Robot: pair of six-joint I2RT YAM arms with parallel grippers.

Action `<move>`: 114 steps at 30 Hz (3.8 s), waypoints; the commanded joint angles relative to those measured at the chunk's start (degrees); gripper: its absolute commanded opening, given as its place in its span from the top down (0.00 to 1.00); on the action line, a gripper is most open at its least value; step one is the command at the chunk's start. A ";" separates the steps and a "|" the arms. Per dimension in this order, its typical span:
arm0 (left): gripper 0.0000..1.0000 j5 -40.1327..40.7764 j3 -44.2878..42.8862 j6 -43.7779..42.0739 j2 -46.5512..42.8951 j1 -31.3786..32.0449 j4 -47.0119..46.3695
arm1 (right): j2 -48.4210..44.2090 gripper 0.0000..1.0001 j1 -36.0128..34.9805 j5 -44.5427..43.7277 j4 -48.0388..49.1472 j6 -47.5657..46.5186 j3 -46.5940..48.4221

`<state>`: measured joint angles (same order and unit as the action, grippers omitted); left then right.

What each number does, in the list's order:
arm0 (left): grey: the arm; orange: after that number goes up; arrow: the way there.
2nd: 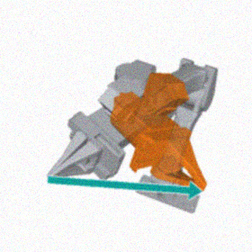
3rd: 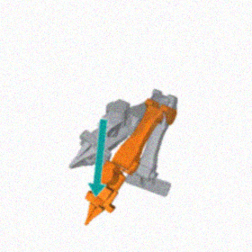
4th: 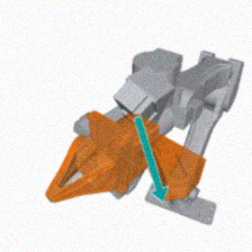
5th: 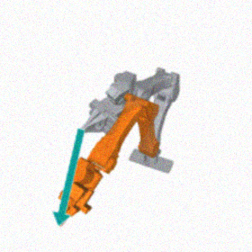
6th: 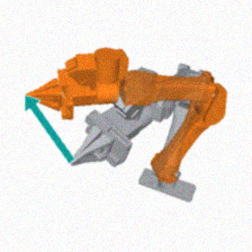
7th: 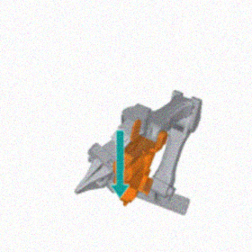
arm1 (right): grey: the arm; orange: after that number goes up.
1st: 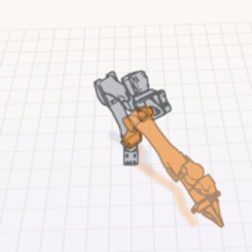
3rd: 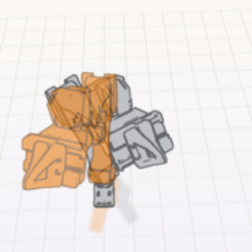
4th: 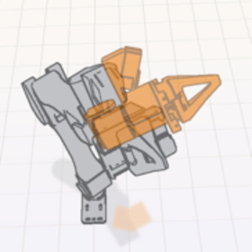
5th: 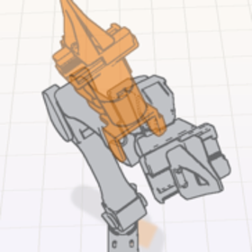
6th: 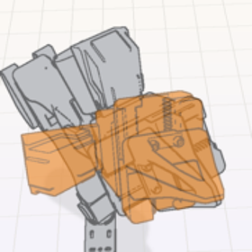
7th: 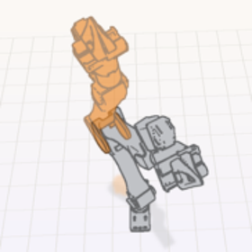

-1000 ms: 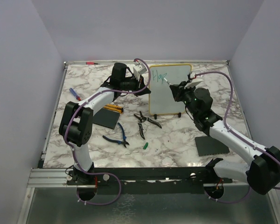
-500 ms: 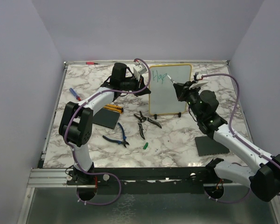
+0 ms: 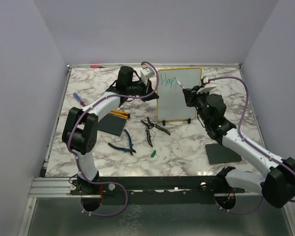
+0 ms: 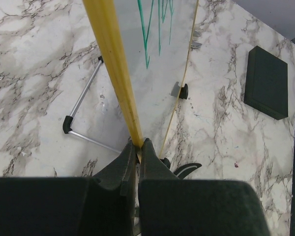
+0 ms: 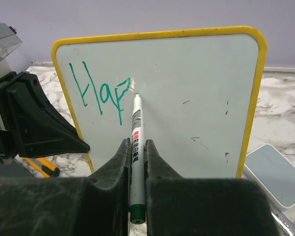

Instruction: Write a sentence on the whiteboard

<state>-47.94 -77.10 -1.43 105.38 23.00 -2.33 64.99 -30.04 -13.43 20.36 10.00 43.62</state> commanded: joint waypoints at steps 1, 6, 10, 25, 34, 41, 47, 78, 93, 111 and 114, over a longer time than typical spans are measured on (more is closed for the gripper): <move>1.00 1.35 0.48 -2.57 -1.63 0.23 1.19 | 0.47 0.99 -0.10 -1.76 0.38 -1.36 0.75; 1.00 1.44 0.37 -2.53 -1.67 0.27 1.19 | -0.43 0.99 -0.03 -1.20 -1.24 0.73 -2.26; 1.00 1.45 0.38 -2.52 -1.76 0.20 1.19 | -1.00 0.99 -0.04 -0.69 -2.25 2.63 -4.58; 1.00 1.44 0.51 -2.53 -1.91 0.23 1.25 | -4.83 0.99 -0.10 1.55 -1.15 1.81 -1.79; 1.00 1.31 0.59 -2.60 -2.02 0.28 1.21 | -1.26 0.99 -0.08 0.60 2.18 -0.33 1.33; 1.00 1.35 0.56 -2.70 -2.02 0.27 1.20 | 0.92 0.99 -0.10 0.29 3.32 -0.61 2.60; 1.00 1.32 0.55 -2.70 -2.00 0.28 1.21 | 1.87 0.99 -0.08 -1.56 3.12 -1.03 2.70; 1.00 1.23 0.55 -2.70 -2.29 0.22 1.27 | 1.10 0.99 -0.10 -0.17 0.13 -0.43 -1.21; 1.00 1.43 0.54 -2.70 -2.37 0.21 1.27 | 1.60 0.99 -0.09 0.84 0.48 0.23 -1.48; 1.00 2.68 0.64 -2.61 -2.44 0.33 1.45 | -4.57 0.99 -0.10 -2.31 -4.05 -0.26 -0.79; 1.00 2.66 0.64 -2.62 -2.46 0.27 1.45 | -4.90 0.99 0.04 -2.99 -4.08 -1.43 -0.26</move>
<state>-47.07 -77.10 -1.61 104.90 23.00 -1.37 61.08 -30.04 -14.24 17.67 9.93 42.76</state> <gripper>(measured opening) 0.018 0.084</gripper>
